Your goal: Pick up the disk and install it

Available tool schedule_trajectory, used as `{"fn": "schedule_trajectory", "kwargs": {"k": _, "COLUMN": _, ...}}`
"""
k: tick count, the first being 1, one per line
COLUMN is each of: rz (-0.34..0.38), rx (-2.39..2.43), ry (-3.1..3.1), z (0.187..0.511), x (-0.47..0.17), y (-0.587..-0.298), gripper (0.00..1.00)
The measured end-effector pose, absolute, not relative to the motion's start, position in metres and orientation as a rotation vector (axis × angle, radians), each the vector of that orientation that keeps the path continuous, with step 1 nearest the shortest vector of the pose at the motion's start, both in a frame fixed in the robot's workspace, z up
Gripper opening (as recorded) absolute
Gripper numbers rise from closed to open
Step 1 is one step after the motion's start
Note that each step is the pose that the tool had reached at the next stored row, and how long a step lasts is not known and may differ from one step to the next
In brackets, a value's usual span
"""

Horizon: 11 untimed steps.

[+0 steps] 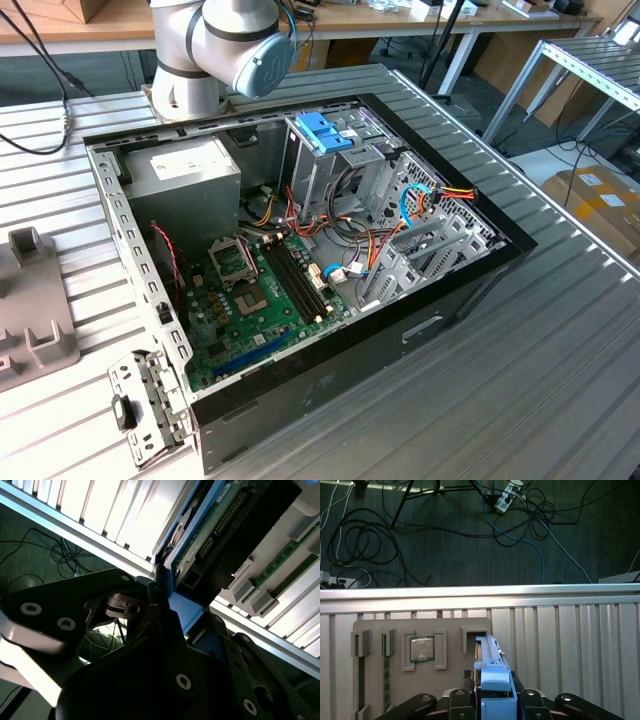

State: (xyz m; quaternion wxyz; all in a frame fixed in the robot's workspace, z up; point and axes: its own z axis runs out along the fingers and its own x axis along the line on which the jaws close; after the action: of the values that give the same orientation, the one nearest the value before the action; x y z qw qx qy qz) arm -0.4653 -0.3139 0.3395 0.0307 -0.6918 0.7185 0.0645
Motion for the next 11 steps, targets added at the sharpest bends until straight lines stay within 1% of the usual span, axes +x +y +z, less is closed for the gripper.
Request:
{"fn": "schedule_trajectory", "kwargs": {"k": 6, "rz": 0.198, "rx": -2.133, "ry": 2.215, "z": 0.3405, "x": -0.4653, "y": -0.3139, "gripper": 0.37}}
{"fn": "schedule_trajectory", "kwargs": {"k": 11, "rz": 0.178, "rx": -2.142, "ry": 2.226, "z": 0.3419, "x": -0.4653, "y": -0.3139, "gripper": 0.37}}
